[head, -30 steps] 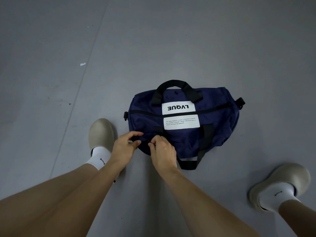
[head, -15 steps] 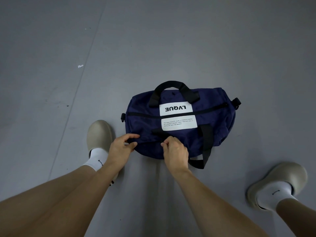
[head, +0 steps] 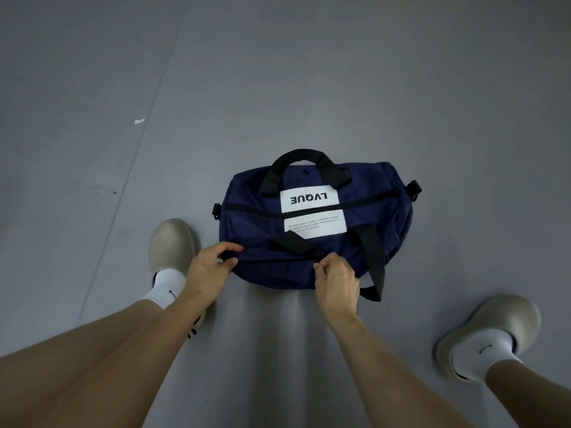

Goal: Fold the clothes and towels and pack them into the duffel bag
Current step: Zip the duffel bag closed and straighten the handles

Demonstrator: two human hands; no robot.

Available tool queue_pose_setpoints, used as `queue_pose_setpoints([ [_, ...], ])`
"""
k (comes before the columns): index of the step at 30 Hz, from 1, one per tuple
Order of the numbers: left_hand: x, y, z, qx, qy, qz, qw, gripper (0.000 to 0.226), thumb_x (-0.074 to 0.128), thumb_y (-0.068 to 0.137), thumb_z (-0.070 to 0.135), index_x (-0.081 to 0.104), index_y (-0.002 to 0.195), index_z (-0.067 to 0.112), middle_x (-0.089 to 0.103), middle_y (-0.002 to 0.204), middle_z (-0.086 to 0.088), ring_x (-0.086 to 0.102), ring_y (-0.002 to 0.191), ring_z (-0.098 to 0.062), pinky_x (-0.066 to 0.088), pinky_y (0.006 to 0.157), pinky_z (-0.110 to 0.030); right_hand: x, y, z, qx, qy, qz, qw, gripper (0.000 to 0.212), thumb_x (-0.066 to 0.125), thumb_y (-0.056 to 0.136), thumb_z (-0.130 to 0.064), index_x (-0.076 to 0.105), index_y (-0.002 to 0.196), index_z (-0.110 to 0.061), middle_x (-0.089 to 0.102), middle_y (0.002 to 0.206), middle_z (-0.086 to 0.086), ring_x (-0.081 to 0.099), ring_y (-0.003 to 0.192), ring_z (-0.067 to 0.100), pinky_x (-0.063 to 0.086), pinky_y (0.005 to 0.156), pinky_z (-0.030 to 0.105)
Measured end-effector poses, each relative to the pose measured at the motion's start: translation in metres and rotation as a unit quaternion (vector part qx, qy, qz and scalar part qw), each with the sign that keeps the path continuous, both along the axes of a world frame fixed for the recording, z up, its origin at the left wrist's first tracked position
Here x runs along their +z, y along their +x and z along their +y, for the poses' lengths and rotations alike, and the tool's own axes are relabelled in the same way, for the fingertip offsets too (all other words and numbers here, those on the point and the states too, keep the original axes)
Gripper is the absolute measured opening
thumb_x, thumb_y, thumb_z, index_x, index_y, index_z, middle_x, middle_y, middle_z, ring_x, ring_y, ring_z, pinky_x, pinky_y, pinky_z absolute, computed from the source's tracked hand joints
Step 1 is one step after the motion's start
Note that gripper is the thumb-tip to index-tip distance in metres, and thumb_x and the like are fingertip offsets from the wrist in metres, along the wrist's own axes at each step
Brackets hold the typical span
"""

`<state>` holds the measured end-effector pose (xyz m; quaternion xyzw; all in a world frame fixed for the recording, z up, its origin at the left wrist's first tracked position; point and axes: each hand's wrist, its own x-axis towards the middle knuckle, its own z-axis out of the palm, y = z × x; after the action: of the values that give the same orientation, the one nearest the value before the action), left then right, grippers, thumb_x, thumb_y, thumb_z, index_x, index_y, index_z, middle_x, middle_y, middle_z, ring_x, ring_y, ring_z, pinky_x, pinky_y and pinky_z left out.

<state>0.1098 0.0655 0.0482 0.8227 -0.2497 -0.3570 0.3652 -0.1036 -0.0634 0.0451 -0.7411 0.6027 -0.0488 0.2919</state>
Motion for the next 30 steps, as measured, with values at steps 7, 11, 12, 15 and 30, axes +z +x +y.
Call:
queue_pose_setpoints([
  [7, 0.024, 0.025, -0.034, 0.016, -0.005, -0.127, 0.992, 0.04, 0.069, 0.092, 0.016, 0.064, 0.13, 0.029, 0.044, 0.147, -0.006, 0.046, 0.131, -0.021, 0.034, 0.111, -0.034, 0.051, -0.047, -0.049, -0.003, -0.04, -0.053, 0.998, 0.011, 0.059, 0.097, -0.035, 0.063, 0.087, -0.03, 0.065, 0.074, -0.016, 0.061, 0.07, 0.008, 0.047, 0.066, 0.031],
  [11, 0.03, 0.043, -0.074, -0.008, 0.045, -0.121, 0.992, 0.058, 0.064, 0.097, 0.026, 0.043, 0.15, 0.034, 0.034, 0.159, -0.01, 0.04, 0.14, -0.027, 0.029, 0.116, -0.036, 0.071, -0.071, -0.066, -0.098, -0.088, -0.132, 0.982, 0.018, 0.055, 0.098, -0.044, 0.061, 0.086, -0.031, 0.065, 0.066, -0.011, 0.065, 0.065, 0.016, 0.052, 0.074, 0.04],
  [12, 0.027, 0.046, -0.081, -0.018, 0.057, -0.114, 0.992, 0.061, 0.064, 0.097, 0.027, 0.039, 0.152, 0.032, 0.037, 0.157, -0.012, 0.041, 0.14, -0.029, 0.03, 0.115, -0.036, 0.075, -0.073, -0.068, -0.128, -0.091, -0.157, 0.975, 0.019, 0.056, 0.097, -0.046, 0.06, 0.086, -0.031, 0.065, 0.065, -0.01, 0.065, 0.064, 0.016, 0.054, 0.076, 0.043],
  [15, 0.017, 0.05, -0.09, -0.006, 0.101, -0.085, 0.991, 0.069, 0.064, 0.096, 0.03, 0.029, 0.156, 0.027, 0.053, 0.145, -0.011, 0.051, 0.13, -0.034, 0.04, 0.11, -0.041, 0.081, -0.073, -0.077, -0.183, -0.096, -0.169, 0.964, 0.021, 0.06, 0.094, -0.051, 0.06, 0.1, -0.032, 0.064, 0.076, -0.008, 0.063, 0.073, 0.015, 0.052, 0.085, 0.046],
  [30, 0.03, -0.067, 0.007, -0.014, 0.28, 0.259, 0.924, 0.021, 0.073, 0.088, 0.011, 0.064, 0.107, 0.014, 0.076, 0.093, -0.01, 0.071, 0.079, -0.022, 0.056, 0.067, -0.03, 0.079, -0.004, -0.19, -0.125, 0.018, -0.13, 0.983, 0.013, 0.056, 0.098, -0.029, 0.065, 0.089, -0.026, 0.065, 0.087, -0.003, 0.06, 0.089, 0.027, 0.043, 0.079, 0.032],
])
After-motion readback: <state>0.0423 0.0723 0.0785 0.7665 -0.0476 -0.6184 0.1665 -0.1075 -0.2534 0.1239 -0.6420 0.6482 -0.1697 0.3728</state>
